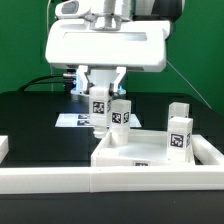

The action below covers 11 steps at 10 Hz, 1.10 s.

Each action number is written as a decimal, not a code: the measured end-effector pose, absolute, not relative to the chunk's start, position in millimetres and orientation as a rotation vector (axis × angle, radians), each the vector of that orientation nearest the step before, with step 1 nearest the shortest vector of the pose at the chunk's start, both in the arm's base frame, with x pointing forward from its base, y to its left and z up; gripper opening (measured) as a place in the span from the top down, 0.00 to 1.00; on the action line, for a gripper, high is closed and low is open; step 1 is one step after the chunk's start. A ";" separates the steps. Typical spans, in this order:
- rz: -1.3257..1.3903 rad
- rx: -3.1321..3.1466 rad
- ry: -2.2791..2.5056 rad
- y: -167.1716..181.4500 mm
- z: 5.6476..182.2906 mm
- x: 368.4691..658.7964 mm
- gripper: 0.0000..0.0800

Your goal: Assemble square table

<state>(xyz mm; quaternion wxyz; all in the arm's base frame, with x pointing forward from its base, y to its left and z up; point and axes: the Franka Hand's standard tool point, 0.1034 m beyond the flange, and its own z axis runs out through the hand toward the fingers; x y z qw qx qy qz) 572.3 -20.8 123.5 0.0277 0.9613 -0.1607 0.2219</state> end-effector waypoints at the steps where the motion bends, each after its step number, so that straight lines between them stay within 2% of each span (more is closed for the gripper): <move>1: 0.697 2.971 -0.475 -15.0 125.4 576.9 0.64; 5: 0.686 2.968 -0.476 -18.1 122.3 574.1 0.64; 11: 0.693 2.944 -0.439 -16.5 105.7 585.1 0.64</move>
Offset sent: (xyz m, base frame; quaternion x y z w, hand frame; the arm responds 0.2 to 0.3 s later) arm 0.0000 0.0000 0.0000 0.0000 0.0000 0.0000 1.0000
